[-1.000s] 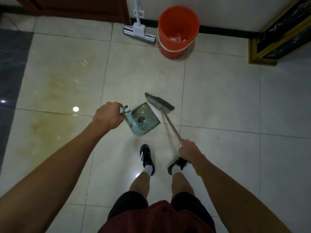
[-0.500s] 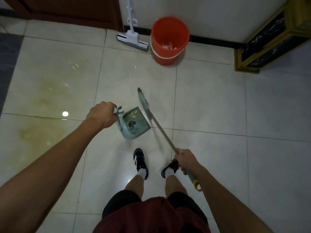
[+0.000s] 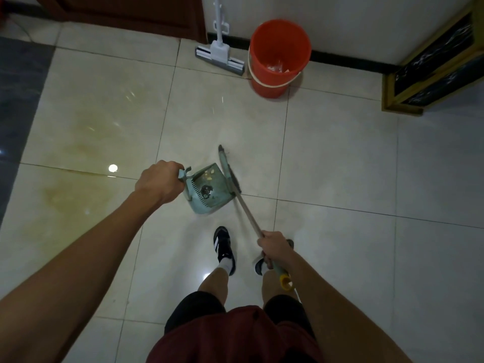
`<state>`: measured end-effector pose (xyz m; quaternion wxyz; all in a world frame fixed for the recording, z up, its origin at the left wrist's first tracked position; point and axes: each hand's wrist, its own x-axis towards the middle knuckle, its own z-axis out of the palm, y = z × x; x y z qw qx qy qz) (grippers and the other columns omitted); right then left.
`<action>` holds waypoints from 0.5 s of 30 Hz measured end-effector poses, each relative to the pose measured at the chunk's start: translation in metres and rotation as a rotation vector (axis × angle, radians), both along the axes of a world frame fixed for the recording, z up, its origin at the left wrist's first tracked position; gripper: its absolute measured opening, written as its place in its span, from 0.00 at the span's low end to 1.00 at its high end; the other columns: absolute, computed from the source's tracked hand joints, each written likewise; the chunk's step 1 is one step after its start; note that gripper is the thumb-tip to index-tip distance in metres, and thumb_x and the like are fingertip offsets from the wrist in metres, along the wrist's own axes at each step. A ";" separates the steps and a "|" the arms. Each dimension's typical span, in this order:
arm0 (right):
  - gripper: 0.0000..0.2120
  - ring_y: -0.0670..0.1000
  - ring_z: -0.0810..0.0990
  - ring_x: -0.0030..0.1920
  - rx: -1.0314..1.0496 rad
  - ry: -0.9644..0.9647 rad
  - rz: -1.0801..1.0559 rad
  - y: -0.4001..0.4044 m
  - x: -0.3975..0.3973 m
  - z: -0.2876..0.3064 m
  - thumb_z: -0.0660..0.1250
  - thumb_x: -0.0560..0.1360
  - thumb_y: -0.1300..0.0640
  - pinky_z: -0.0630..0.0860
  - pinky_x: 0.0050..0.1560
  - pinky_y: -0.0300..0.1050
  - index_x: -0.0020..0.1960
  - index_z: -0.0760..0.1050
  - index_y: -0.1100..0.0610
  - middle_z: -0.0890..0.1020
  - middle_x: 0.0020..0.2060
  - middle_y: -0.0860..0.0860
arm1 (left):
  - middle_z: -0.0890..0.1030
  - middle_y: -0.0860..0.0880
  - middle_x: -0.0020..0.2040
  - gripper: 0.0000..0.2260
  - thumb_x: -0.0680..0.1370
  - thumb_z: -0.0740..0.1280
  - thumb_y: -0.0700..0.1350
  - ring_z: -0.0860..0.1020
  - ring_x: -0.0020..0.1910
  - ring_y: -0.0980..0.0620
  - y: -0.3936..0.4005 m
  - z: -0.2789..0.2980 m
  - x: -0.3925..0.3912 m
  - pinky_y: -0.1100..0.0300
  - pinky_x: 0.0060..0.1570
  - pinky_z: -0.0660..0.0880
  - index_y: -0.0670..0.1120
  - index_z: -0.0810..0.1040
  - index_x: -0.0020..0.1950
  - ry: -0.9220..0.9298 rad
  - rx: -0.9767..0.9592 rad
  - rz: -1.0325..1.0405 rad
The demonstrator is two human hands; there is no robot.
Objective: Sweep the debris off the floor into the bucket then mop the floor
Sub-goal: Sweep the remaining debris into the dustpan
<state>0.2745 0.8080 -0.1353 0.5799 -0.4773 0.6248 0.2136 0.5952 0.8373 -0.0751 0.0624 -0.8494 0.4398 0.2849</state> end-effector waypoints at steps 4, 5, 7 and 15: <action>0.20 0.49 0.67 0.22 0.022 -0.062 -0.110 0.000 0.001 0.015 0.58 0.81 0.62 0.67 0.22 0.39 0.72 0.71 0.55 0.72 0.30 0.56 | 0.79 0.45 0.42 0.02 0.76 0.69 0.47 0.76 0.40 0.41 -0.003 0.006 -0.005 0.54 0.40 0.74 0.53 0.81 0.46 -0.011 -0.013 -0.005; 0.19 0.49 0.67 0.22 0.019 -0.077 -0.129 -0.004 0.000 0.019 0.58 0.81 0.61 0.66 0.22 0.39 0.71 0.72 0.55 0.72 0.30 0.56 | 0.79 0.46 0.42 0.02 0.76 0.69 0.47 0.76 0.39 0.41 -0.004 0.008 -0.006 0.54 0.40 0.74 0.53 0.81 0.46 -0.014 -0.015 -0.004; 0.18 0.49 0.66 0.22 0.018 -0.102 -0.173 -0.013 -0.003 0.026 0.59 0.81 0.61 0.66 0.23 0.39 0.69 0.73 0.53 0.71 0.30 0.56 | 0.80 0.46 0.42 0.02 0.76 0.69 0.47 0.77 0.39 0.41 -0.006 0.014 -0.012 0.54 0.39 0.73 0.52 0.81 0.46 -0.020 -0.021 0.002; 0.11 0.49 0.64 0.20 -0.007 -0.145 -0.369 -0.070 -0.032 0.050 0.56 0.79 0.64 0.63 0.23 0.36 0.52 0.76 0.55 0.71 0.29 0.56 | 0.80 0.47 0.40 0.03 0.76 0.68 0.47 0.78 0.39 0.42 -0.033 0.058 -0.037 0.54 0.39 0.74 0.51 0.81 0.44 -0.074 -0.096 0.041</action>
